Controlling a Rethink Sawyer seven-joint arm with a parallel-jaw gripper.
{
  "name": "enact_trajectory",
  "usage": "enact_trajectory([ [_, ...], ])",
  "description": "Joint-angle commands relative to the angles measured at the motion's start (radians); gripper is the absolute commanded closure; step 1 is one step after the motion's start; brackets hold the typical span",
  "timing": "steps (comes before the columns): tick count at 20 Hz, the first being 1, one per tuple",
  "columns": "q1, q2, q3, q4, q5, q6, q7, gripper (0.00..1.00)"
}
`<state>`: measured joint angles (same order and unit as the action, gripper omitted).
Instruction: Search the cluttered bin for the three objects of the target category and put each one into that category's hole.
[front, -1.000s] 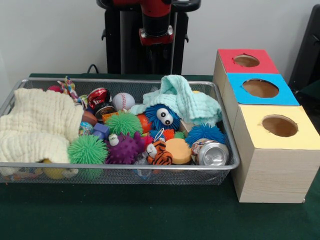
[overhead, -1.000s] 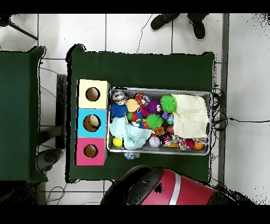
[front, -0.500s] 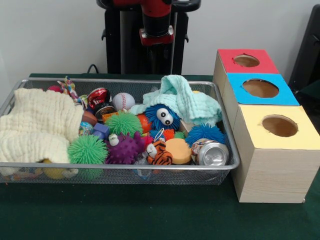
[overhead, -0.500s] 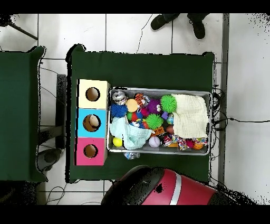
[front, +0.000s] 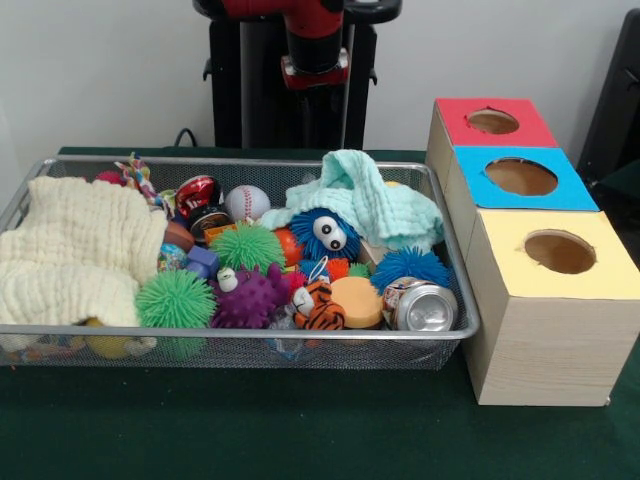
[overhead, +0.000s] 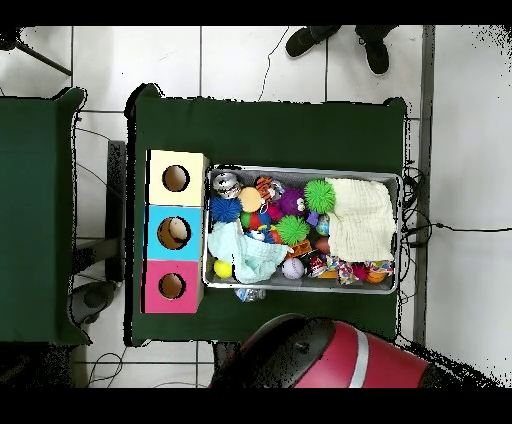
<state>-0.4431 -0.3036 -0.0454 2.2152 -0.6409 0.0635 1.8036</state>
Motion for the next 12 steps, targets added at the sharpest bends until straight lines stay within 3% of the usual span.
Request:
enact_trajectory([
  [1, -0.052, 0.017, 0.12, -0.139, 0.021, 0.235, -0.058, 0.0],
  [5, -0.063, 0.02, 0.123, -0.137, 0.005, 0.26, -0.045, 0.0],
  [9, -0.043, 0.015, 0.11, -0.134, -0.038, 0.182, 0.001, 0.0],
  [11, 0.036, 0.011, 0.029, -0.128, -0.085, -0.087, 0.114, 0.0],
  [12, 0.101, 0.028, -0.047, -0.127, -0.069, -0.308, 0.169, 0.0],
])
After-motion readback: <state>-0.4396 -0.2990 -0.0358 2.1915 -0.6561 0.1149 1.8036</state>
